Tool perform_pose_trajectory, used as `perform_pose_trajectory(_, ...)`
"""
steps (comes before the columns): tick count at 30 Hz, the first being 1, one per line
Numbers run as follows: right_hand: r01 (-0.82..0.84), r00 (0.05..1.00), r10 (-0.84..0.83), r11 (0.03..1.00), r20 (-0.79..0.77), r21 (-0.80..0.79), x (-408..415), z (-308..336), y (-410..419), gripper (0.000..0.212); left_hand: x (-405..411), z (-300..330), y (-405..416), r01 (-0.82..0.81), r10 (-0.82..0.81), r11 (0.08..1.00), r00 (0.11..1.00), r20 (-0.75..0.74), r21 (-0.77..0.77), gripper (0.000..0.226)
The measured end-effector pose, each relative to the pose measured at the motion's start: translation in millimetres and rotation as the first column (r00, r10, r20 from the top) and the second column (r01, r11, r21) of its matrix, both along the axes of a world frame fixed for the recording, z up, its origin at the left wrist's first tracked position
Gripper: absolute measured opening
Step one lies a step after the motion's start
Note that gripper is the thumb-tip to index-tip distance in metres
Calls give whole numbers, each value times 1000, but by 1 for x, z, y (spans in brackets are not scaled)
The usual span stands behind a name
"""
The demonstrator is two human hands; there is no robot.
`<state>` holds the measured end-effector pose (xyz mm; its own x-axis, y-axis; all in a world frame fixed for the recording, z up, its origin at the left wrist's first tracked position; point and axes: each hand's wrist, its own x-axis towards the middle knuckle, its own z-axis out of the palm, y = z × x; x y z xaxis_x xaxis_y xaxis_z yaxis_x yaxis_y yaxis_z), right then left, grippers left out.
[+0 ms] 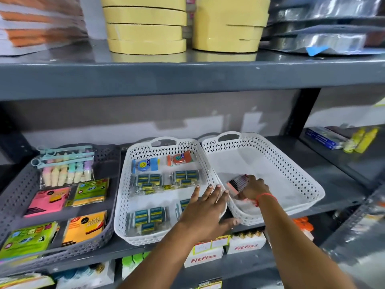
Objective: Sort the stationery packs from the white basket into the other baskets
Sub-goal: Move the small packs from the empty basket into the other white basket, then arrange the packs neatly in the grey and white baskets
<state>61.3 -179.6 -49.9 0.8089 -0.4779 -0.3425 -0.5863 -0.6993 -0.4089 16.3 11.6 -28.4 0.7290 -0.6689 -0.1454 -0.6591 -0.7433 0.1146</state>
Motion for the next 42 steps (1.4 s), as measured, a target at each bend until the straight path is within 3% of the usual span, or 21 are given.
perform_pose_trajectory(3, -3, 1000, 3, 1000, 26, -10, -2, 2, 2, 84, -1, -2, 0, -10, 11, 1000, 1000, 18, -7, 80)
perform_pose_trajectory(8, 16, 995, -15, 1000, 95, -5, -3, 8, 6, 89, -4, 1, 2, -6, 6, 999, 1000, 9, -31, 100)
perform_pose_trajectory(13, -2, 944, 11, 1000, 329, -29, 4, 29, 15, 88, -8, 5, 26, -105, 106, 994, 993, 43, -30, 73)
perform_pose_trajectory(18, -99, 831, 142, 989, 538, -108, 21, 55, 56, 89, -14, 10, 70, -204, 206, 977, 978, 25, -65, 105)
perform_pose_trajectory(22, -284, 768, 261, 957, 585, -55, 35, 83, 120, 93, -14, 16, 124, -300, 304, 950, 952, 38, -83, 109)
perform_pose_trajectory(25, -385, 711, 362, 918, 603, -97, 47, 88, 174, 97, -13, 19, 173, -383, 391, 917, 918, 64, -110, 105)
perform_pose_trajectory(31, -600, 564, 574, 779, 594, -182, 57, 74, 299, 87, -21, 17, 286, -567, 585, 810, 799, 138, -149, 93)
perform_pose_trajectory(36, -698, 504, 724, 663, 472, -271, 64, 55, 374, 83, -24, 6, 352, -656, 675, 737, 727, 126, -165, 90)
perform_pose_trajectory(39, -791, 467, 803, 567, 370, -230, 66, 44, 411, 85, -25, -3, 369, -673, 695, 719, 704, 145, -175, 102)
perform_pose_trajectory(42, -842, 444, 857, 499, 261, -204, 74, 32, 439, 93, -25, -8, 373, -692, 714, 700, 681, 163, -176, 88)
